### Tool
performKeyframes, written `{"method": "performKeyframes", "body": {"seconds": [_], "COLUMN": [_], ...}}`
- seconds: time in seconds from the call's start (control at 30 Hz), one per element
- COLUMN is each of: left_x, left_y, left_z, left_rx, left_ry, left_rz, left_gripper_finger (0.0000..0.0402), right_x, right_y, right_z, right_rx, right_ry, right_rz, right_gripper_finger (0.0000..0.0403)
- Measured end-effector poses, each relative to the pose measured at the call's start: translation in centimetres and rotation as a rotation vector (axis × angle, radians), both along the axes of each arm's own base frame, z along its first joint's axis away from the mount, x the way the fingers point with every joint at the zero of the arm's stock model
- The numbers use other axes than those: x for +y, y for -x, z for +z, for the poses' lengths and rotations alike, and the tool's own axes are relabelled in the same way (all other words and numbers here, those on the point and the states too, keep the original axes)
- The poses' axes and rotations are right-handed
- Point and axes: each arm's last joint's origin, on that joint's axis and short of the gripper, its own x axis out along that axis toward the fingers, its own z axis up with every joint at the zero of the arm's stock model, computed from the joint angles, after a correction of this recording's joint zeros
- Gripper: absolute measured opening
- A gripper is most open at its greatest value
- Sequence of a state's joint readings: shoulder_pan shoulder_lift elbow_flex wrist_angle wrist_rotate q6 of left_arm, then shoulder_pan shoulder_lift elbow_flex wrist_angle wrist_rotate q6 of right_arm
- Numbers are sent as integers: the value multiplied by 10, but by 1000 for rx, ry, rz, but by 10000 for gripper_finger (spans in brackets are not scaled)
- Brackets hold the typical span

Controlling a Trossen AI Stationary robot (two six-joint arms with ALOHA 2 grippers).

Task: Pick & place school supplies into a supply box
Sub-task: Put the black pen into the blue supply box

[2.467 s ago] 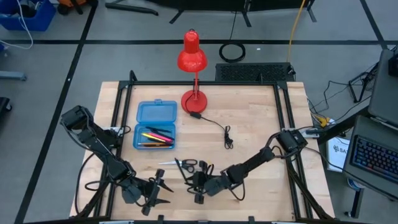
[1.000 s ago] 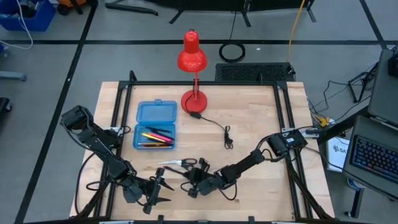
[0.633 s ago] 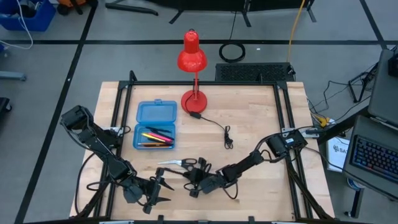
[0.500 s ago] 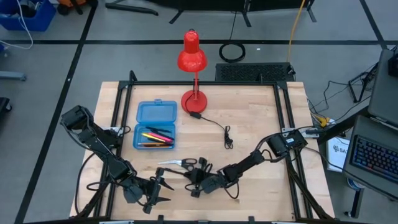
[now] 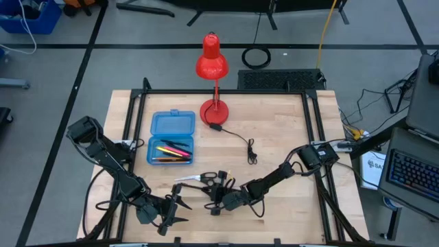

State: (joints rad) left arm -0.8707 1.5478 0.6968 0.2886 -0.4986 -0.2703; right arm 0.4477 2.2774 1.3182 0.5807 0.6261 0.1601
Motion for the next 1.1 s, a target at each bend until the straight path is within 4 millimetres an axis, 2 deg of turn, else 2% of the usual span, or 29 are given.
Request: {"method": "performKeyframes", "body": {"seconds": [0.07,0.33,0.47,0.67,0.77,0.87,1.1], "left_x": [0,-5,-8,-7,-7,-7,-7], "left_y": [0,6,9,9,9,9,7], "left_z": [0,-1,-2,-3,-3,-2,0], "left_rx": [0,31,39,39,39,36,6], "left_ry": [0,12,11,-9,-7,-3,-11], "left_rz": [0,-77,-101,-82,-79,-78,-64], "left_gripper_finger": [200,200,200,200,200,200,200], "right_x": [-2,-30,-36,-28,-21,-9,20], "right_y": [-1,-13,-16,-14,-12,-8,-2], "right_z": [5,35,37,34,35,35,5], "right_rx": [-8,-54,-69,-50,-61,-65,-95], "right_ry": [20,64,3,-199,-250,-295,-231], "right_rz": [4,-23,-19,100,101,109,69], "right_gripper_finger": [4,5,4,6,33,77,198]}}
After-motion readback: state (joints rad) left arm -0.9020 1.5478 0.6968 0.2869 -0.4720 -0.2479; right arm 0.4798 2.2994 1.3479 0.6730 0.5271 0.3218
